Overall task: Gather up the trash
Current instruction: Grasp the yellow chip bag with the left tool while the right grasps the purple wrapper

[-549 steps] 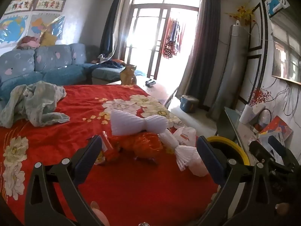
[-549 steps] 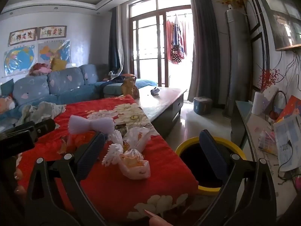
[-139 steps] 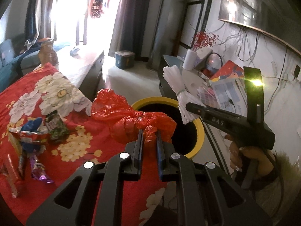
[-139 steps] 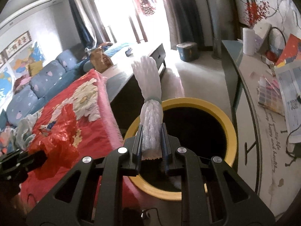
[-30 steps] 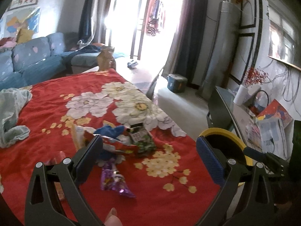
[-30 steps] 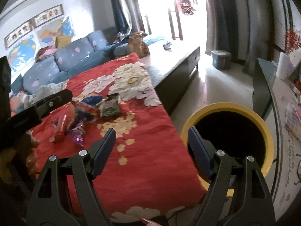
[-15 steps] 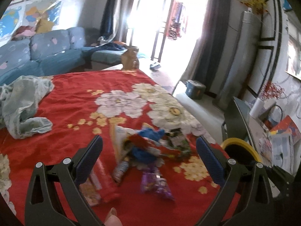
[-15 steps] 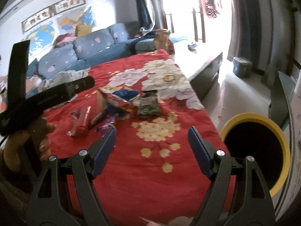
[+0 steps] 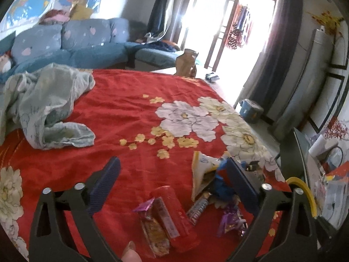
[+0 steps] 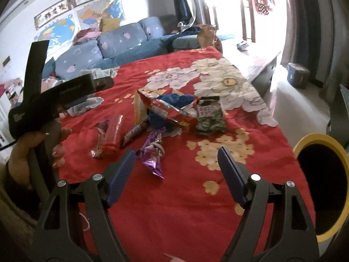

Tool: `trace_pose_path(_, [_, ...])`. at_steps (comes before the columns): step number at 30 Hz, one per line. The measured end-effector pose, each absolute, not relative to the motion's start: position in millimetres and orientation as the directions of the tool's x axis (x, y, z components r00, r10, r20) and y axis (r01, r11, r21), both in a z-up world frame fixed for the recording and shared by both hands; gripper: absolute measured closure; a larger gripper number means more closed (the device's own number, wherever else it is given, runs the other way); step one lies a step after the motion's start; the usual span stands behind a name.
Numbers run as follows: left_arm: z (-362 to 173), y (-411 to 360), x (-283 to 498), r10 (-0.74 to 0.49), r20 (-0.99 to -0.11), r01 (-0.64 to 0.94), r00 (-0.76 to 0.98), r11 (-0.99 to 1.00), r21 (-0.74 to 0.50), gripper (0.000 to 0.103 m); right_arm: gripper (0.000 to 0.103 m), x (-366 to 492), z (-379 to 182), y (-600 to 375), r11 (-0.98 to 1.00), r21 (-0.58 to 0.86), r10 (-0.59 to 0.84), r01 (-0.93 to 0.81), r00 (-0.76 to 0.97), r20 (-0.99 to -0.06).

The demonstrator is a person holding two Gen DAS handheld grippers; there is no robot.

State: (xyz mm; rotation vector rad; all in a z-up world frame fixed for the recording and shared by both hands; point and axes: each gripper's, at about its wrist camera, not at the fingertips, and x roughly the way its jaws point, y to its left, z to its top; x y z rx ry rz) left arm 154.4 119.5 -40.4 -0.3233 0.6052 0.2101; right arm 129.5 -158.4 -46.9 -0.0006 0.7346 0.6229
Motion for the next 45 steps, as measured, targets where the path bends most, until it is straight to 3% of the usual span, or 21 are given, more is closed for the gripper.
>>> trace_pose_path(12, [-62.5,125.2,195.5,-0.039,-0.676,-0.212,0.736,0.935,-0.284,0.055,0.046,142.0,-67.2,-126.3,0.787,0.259,0.564,-0.560,0.483,-0.670])
trace_pose_path(16, [-70.1,118.6,208.3,-0.073,-0.700,-0.177,0.710,0.944,-0.278,0.060,0.053,144.8,-75.0,-121.7,0.777,0.281,0.573,-0.563,0.448,-0.686])
trace_pose_path(23, [-83.7,110.8,221.6,-0.151,-0.714,-0.129,0.684,0.938,-0.322,0.067,0.082,146.8,-86.4,-120.8,0.766,0.311,0.581,-0.563,0.399,-0.709])
trace_pose_path(31, [-95.3,105.0,223.6,-0.210,-0.716,-0.107,0.666,0.923,-0.371,0.087,0.083,138.1,-88.3,-128.8,0.760,0.308,0.585,-0.572,0.396,-0.708])
trace_pose_path(36, [-87.5,99.3,212.6,-0.198,-0.692,-0.094,0.694,0.928,-0.361,0.091,0.084,130.6,-85.7,-140.6,0.763,0.305,0.582,-0.569,0.400,-0.709])
trace_pose_path(45, [-40.4,79.0,174.9,-0.024,-0.572,-0.096,0.820,0.979,-0.179,0.092,0.084,121.6,-77.5,-164.9,0.768,0.300,0.581,-0.566,0.418,-0.698])
